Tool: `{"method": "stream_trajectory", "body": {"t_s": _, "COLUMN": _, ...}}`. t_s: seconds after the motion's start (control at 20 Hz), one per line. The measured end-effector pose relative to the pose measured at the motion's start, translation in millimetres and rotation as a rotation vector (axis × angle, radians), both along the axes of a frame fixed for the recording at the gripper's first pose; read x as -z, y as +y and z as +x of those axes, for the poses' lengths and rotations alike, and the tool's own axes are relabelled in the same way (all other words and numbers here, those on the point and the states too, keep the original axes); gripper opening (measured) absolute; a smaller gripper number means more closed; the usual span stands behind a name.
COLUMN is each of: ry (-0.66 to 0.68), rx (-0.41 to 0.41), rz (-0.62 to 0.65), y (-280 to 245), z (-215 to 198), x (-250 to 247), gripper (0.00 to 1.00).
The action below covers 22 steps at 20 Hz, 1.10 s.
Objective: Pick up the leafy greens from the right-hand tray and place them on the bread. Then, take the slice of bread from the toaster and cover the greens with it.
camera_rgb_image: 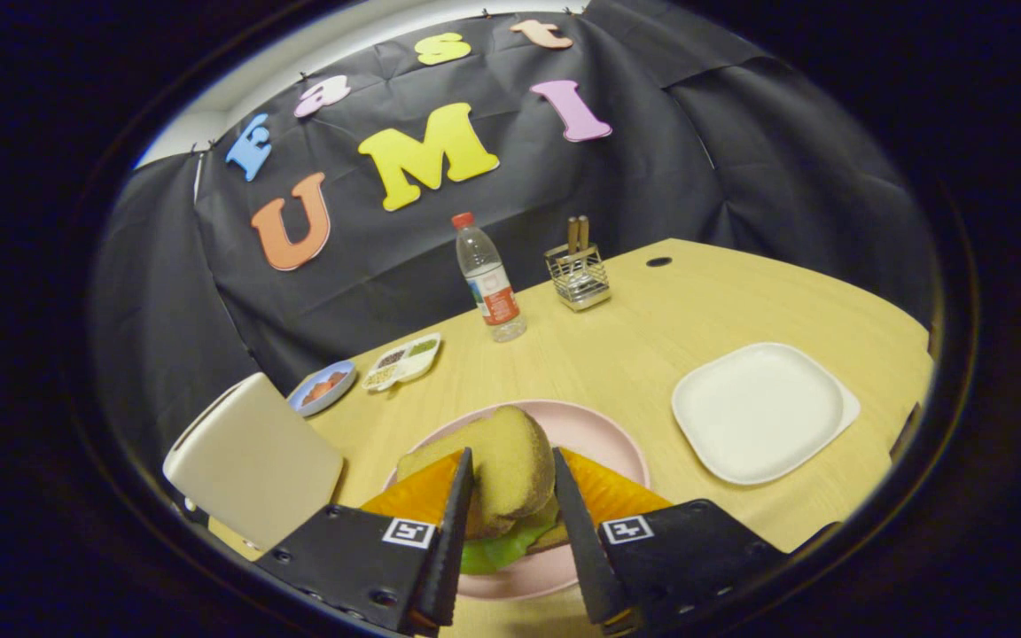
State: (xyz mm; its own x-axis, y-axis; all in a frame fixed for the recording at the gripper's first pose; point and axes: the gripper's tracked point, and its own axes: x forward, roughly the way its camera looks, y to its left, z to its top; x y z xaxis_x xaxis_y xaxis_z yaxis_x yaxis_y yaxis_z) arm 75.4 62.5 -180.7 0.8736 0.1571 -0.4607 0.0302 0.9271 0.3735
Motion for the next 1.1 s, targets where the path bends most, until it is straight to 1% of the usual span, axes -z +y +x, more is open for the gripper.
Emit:
{"method": "stream_trajectory", "body": {"t_s": 0.05, "ry": 0.002, "rx": 0.007, "rz": -0.007, "y": -4.0, "z": 1.9, "x": 4.5, "gripper": 0.55}}
{"method": "stream_trajectory", "body": {"t_s": 0.15, "ry": -0.002, "rx": 0.021, "rz": -0.015, "y": -12.4, "z": 3.5, "x": 2.6, "gripper": 0.68}}
{"method": "stream_trajectory", "body": {"t_s": 0.25, "ry": -0.029, "rx": 0.04, "rz": -0.032, "y": -22.6, "z": 3.0, "x": -6.9, "gripper": 0.78}}
{"method": "stream_trajectory", "body": {"t_s": 0.3, "ry": -0.056, "rx": 0.05, "rz": -0.045, "y": -28.1, "z": 2.0, "x": -16.5, "gripper": 0.84}}
{"method": "stream_trajectory", "body": {"t_s": 0.35, "ry": -0.092, "rx": 0.06, "rz": -0.067, "y": -32.0, "z": -0.3, "x": -28.1, "gripper": 0.87}}
{"method": "stream_trajectory", "body": {"t_s": 0.45, "ry": -0.191, "rx": 0.082, "rz": -0.143, "y": -42.0, "z": -6.6, "x": -58.6, "gripper": 0.94}}
{"method": "stream_trajectory", "body": {"t_s": 0.6, "ry": -0.344, "rx": 0.124, "rz": -0.241, "y": -53.7, "z": -19.0, "x": -112.1, "gripper": 0.96}}
{"method": "stream_trajectory", "body": {"t_s": 0.8, "ry": -0.496, "rx": 0.157, "rz": -0.285, "y": -52.4, "z": -44.5, "x": -177.4, "gripper": 0.96}}
{"method": "stream_trajectory", "body": {"t_s": 0.95, "ry": -0.61, "rx": 0.156, "rz": -0.336, "y": -44.2, "z": -71.4, "x": -219.8, "gripper": 0.95}}
{"method": "stream_trajectory", "body": {"t_s": 1.1, "ry": -0.661, "rx": 0.142, "rz": -0.346, "y": -34.7, "z": -90.7, "x": -240.1, "gripper": 0.95}}
